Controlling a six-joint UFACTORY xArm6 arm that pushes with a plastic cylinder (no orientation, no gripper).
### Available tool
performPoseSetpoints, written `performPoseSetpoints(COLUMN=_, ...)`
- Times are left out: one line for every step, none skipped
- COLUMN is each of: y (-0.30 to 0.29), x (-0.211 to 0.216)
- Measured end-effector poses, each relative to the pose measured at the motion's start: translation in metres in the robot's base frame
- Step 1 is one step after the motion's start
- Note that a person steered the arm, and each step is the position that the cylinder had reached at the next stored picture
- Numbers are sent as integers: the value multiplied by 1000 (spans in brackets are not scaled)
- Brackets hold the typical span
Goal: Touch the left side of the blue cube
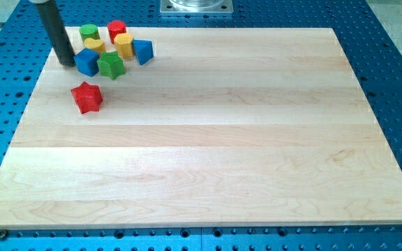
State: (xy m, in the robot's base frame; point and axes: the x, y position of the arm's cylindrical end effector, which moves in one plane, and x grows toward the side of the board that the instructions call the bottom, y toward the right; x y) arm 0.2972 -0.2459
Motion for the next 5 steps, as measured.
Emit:
performPoseSetpoints(y=0, x=4)
performPoseSetpoints(y=0, x=4)
performPoseSetpoints(y=0, x=5)
performPoseSetpoints(y=0, x=18)
performPoseSetpoints(y=0, x=22)
